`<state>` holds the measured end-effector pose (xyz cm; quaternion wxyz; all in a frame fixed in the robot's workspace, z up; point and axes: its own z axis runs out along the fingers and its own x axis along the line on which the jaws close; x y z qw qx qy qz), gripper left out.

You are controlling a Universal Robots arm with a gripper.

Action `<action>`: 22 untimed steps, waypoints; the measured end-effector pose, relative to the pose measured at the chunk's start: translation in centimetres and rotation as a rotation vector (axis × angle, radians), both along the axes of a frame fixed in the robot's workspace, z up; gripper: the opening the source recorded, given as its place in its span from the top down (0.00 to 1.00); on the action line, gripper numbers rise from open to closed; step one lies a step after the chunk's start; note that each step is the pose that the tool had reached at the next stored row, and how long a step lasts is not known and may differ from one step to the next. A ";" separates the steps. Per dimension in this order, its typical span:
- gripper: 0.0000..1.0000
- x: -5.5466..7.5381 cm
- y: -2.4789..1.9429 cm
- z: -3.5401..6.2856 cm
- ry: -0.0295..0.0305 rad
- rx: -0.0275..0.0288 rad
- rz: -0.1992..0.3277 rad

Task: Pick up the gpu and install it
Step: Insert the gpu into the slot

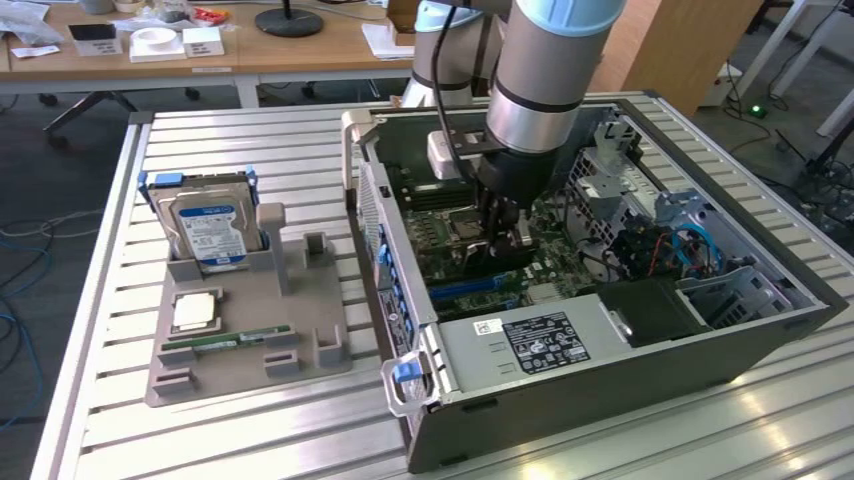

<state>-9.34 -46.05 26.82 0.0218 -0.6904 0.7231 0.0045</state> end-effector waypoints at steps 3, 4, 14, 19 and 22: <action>0.73 -0.1 0.00 0.00 0.0000 0.0000 0.000; 0.73 -0.1 0.00 0.00 0.0000 0.0000 0.000; 0.73 -0.2 -0.12 0.00 0.0000 -0.0007 0.000; 0.73 -0.3 -0.13 0.00 0.0000 -0.0008 0.000; 0.73 -0.4 -0.13 0.00 -0.0002 -0.0007 0.000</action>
